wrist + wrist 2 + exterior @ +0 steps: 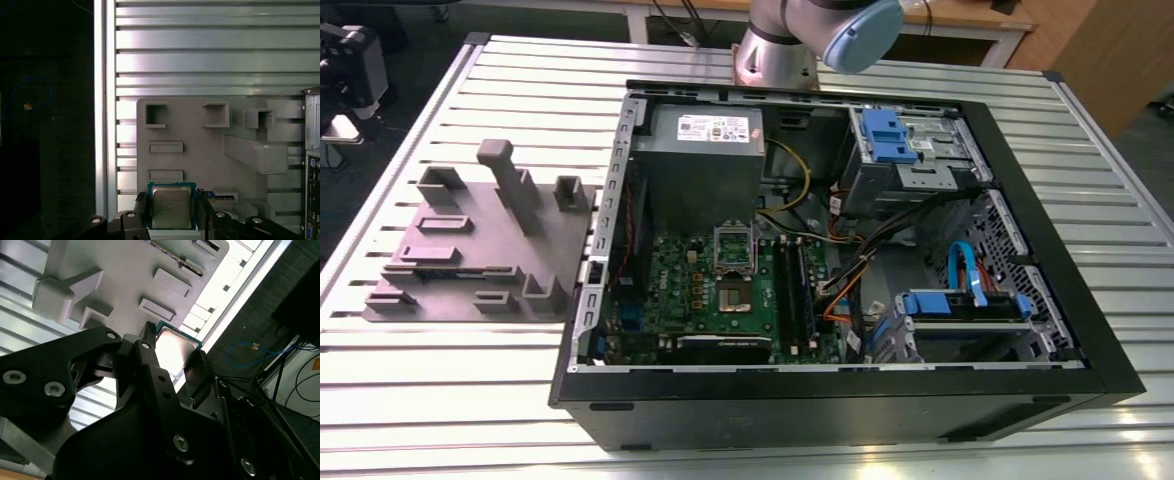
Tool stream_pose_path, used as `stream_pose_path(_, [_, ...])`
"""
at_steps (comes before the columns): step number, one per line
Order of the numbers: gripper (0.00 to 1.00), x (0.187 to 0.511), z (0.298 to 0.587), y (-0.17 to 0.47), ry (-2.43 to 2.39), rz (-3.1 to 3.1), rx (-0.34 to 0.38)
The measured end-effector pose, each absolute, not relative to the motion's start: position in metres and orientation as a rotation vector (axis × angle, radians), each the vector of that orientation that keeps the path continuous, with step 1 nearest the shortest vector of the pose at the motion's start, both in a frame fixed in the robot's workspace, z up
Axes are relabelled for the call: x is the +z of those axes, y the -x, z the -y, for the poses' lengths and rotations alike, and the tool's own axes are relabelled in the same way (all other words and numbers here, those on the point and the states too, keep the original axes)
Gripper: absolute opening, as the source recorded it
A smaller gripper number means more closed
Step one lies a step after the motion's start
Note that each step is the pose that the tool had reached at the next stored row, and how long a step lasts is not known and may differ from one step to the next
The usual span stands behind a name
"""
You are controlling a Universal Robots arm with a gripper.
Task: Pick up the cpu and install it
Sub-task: 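Pick up the cpu and move it towards the insertion slot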
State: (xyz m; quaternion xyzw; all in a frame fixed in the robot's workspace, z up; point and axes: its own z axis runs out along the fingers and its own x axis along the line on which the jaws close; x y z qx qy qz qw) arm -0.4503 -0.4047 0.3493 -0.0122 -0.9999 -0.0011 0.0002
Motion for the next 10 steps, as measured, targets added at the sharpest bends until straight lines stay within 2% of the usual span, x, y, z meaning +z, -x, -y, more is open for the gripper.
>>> stream_pose_path(10, [0.47,0.3581,0.4047,0.4503,0.038,3.141,-0.004])
